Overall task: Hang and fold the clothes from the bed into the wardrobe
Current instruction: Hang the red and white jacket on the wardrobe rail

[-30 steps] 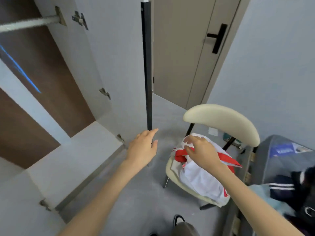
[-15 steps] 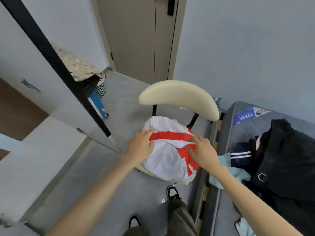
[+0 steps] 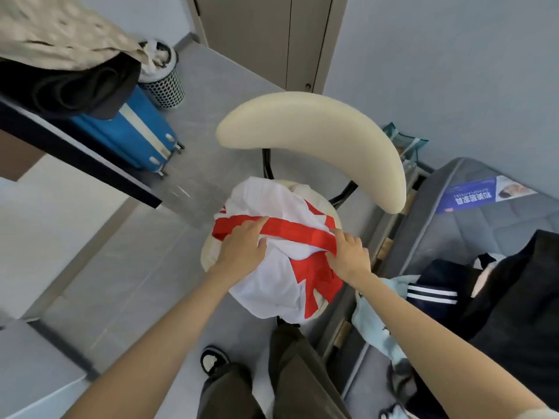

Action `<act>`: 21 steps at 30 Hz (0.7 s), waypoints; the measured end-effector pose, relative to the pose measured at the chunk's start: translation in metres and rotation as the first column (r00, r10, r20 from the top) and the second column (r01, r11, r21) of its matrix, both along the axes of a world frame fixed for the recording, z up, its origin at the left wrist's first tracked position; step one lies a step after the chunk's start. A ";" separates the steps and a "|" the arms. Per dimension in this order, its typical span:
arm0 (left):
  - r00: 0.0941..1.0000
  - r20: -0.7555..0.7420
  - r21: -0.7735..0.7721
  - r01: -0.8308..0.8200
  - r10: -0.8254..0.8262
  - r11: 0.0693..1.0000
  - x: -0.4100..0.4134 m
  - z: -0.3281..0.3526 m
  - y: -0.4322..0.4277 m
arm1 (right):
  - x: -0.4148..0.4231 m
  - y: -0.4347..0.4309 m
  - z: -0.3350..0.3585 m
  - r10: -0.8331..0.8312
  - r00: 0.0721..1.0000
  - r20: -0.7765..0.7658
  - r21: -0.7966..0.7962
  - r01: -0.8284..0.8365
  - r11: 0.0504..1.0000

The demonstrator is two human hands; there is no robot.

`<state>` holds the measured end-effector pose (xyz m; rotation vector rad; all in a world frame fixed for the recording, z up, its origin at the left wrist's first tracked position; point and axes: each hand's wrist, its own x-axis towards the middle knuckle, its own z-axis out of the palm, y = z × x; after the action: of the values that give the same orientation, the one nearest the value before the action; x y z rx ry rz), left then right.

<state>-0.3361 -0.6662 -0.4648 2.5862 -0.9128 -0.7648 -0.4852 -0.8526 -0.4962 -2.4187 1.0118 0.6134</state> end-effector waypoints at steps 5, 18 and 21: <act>0.999 -0.047 0.044 -0.013 0.015 0.999 -0.003 -0.044 -0.010 | 0.016 -0.009 -0.052 -0.007 0.998 -0.069 0.104 0.014 0.994; 0.996 0.074 -0.113 0.049 -0.040 0.992 -0.014 -0.016 0.004 | 0.026 0.006 0.031 -0.005 0.849 0.529 0.254 -0.152 0.955; 0.989 0.144 -0.222 0.048 -0.016 0.974 -0.012 0.016 0.013 | 0.040 0.015 0.088 0.118 0.735 0.668 0.146 -0.285 0.947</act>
<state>-0.3482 -0.6536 -0.4492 2.4541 -1.0215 -0.4597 -0.4455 -0.8372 -0.4077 -2.2602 0.3483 -0.0776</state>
